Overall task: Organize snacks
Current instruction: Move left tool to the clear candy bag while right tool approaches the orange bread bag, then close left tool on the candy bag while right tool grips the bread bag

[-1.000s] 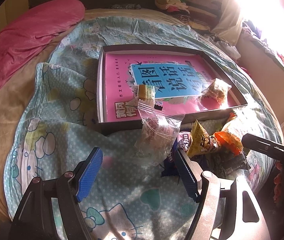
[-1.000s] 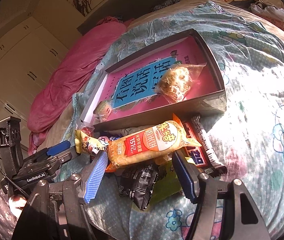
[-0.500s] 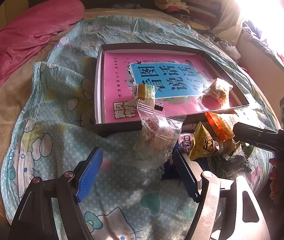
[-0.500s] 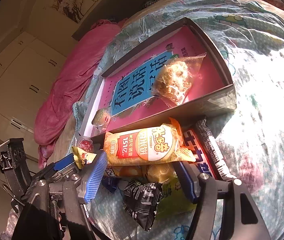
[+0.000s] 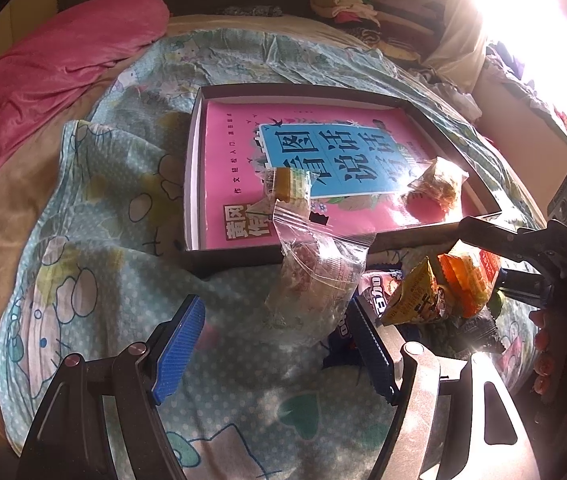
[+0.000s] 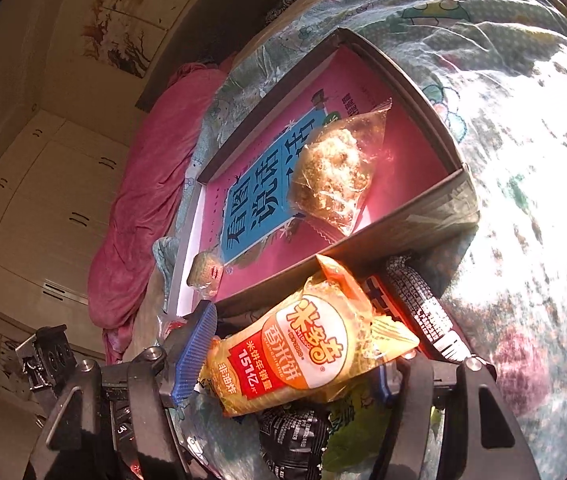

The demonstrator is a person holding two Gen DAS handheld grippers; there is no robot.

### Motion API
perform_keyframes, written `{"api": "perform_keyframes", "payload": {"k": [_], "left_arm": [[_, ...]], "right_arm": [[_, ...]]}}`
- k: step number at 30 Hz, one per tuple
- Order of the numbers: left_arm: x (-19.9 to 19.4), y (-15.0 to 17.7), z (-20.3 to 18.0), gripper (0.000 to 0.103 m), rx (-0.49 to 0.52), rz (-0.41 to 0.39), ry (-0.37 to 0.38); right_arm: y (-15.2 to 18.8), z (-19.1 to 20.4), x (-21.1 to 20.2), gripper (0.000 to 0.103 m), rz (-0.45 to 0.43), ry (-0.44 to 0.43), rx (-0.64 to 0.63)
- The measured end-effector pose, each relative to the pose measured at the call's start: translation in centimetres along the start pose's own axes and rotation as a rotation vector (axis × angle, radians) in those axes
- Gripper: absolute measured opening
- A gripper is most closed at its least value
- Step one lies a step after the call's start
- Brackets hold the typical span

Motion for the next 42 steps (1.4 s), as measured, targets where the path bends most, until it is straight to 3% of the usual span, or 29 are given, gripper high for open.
{"api": "perform_keyframes", "payload": {"k": [2,7,15,23,27,35,42], "left_arm": [[0.0,-0.1,0.0,0.076,0.001,-0.004,-0.003],[0.2,-0.3,0.0,0.076,0.001,-0.007,-0.003],[0.7,-0.6,-0.2,0.075,-0.013,-0.005,0.008],[1.3,-0.7,-1.2,0.047,-0.013,0.008,0.057],[1.3,-0.6,-1.1,0.040,-0.022,0.010,0.078],[0.3,-0.6,-0.5,0.038,-0.063,-0.009,0.130],[-1.2,-1.0,0.4,0.038,-0.081,-0.038,0.108]], "right_arm": [[0.0,-0.1,0.0,0.054,0.001,0.020,-0.016],[0.2,-0.4,-0.2,0.044,0.007,0.019,-0.016],[0.4,0.7,-0.4,0.043,0.001,0.091,-0.111],[0.3,3.5,-1.2,0.034,-0.038,0.124,-0.270],[0.4,3.8,-1.1,0.033,-0.034,0.105,-0.278],[-0.3,3.8,-2.3,0.029,-0.069,0.061,-0.256],[-1.3,3.7,-3.3,0.028,-0.115,0.059,-0.244]]}}
Point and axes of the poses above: each gripper's, at about its wrist camera, not at the fingertips, and x roughly the way its jaws point, z to its left, y to its underside, the point moved 9 cm from there along x, roughly the way its jaws point, and after that the axes turned 8 degrees about z, right-handed, at the moved point
